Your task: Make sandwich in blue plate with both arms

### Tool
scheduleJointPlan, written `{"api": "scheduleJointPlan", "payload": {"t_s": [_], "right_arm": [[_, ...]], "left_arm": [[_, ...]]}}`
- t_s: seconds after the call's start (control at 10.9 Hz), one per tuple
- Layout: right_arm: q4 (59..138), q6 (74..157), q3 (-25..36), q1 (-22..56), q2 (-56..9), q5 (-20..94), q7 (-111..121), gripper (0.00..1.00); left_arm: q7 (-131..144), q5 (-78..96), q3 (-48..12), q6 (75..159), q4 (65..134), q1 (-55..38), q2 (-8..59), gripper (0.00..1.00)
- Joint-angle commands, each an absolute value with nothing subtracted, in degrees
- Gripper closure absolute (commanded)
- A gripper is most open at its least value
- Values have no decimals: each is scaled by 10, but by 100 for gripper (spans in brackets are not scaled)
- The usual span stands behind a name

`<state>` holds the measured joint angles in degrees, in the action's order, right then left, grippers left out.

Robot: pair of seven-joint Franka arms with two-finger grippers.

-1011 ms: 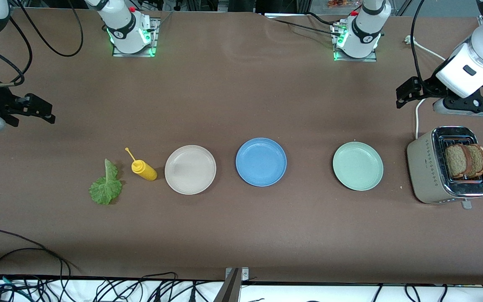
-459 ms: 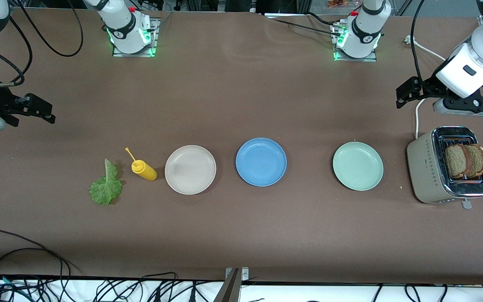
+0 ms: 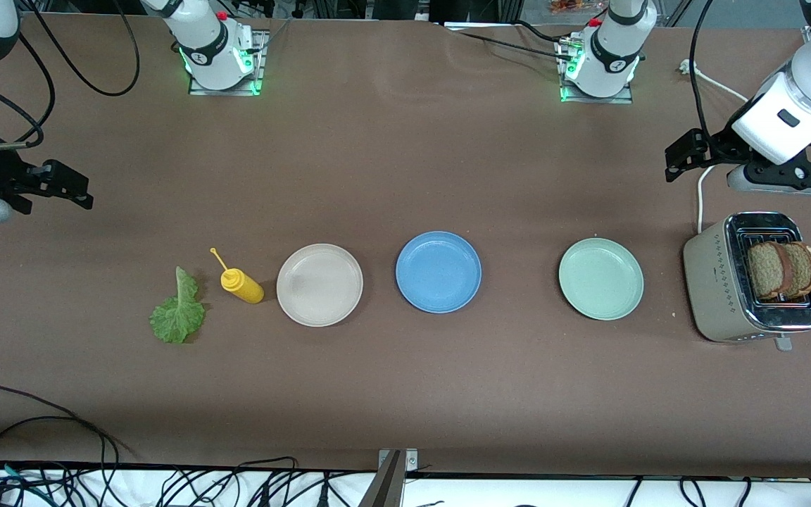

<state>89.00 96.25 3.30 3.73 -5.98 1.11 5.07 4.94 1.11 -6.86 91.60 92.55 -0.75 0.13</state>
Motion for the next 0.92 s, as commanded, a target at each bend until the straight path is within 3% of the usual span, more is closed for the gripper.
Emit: {"api": "scheduleJointPlan", "payload": {"t_s": [0.0, 0.83], "right_arm": [[876, 967, 33, 34, -69, 4, 55, 0], [876, 972, 33, 36, -69, 4, 54, 0]], "left_arm": [[38, 3, -68, 909, 911, -8, 8, 0], [42, 2, -68, 909, 909, -10, 8, 0]]}}
